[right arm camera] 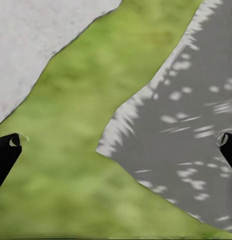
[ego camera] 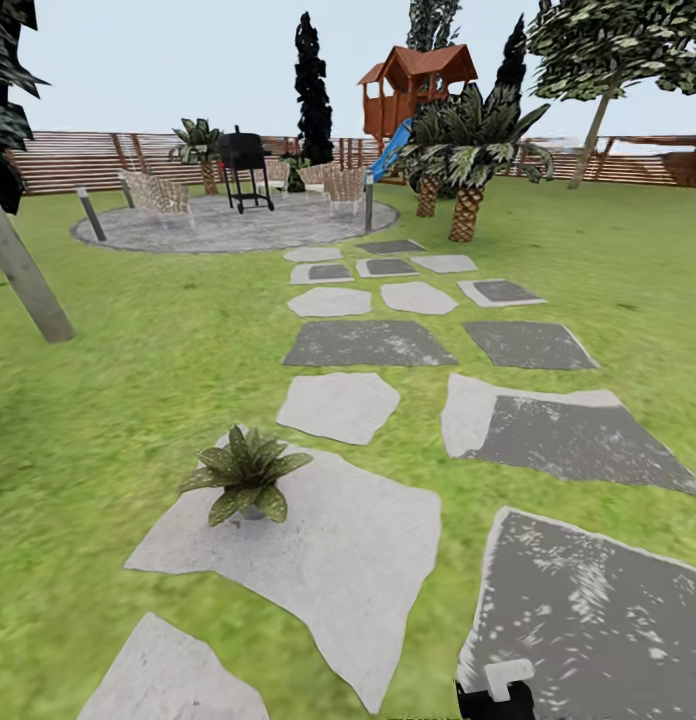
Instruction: Pick up the pesticide atomizer in the garden and spray insectifuge to fully cover both potted plants in the garden.
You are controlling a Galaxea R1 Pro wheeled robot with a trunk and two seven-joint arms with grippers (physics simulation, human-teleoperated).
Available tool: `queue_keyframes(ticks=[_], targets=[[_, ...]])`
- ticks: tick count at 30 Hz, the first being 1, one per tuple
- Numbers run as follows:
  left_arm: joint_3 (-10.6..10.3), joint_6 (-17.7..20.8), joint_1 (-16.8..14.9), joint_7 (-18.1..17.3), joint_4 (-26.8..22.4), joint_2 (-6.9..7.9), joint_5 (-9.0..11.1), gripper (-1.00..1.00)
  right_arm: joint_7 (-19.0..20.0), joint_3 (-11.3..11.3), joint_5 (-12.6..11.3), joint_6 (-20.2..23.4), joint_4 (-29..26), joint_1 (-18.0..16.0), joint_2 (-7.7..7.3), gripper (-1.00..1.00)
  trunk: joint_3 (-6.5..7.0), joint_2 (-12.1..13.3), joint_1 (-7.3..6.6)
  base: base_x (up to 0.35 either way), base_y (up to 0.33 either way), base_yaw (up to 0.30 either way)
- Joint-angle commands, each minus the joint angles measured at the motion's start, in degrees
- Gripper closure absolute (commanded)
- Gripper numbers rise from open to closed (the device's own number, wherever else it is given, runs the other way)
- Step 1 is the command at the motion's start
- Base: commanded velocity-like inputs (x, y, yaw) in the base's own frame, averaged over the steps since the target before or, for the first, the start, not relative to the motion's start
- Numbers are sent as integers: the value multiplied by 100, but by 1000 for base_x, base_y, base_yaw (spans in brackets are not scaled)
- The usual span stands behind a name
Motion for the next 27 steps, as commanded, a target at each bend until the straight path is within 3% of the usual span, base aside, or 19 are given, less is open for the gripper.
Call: queue_keyframes(ticks=[1,14,27], targets=[[13,-20,-2,28,4,1,-60,100,-40,-12,60,-13,8,-6,1,-100,-4,-2,-1,0,0,-277],[13,-55,68,28,-5,2,-60,100,-7,-12,51,-5,6,-5,1,-100,6,-2,-1,4,-6,-269],[13,-55,69,28,-5,10,-60,100,-4,14,66,-5,23,-3,47,-100,6,-2,-1,124,-237,-16]])
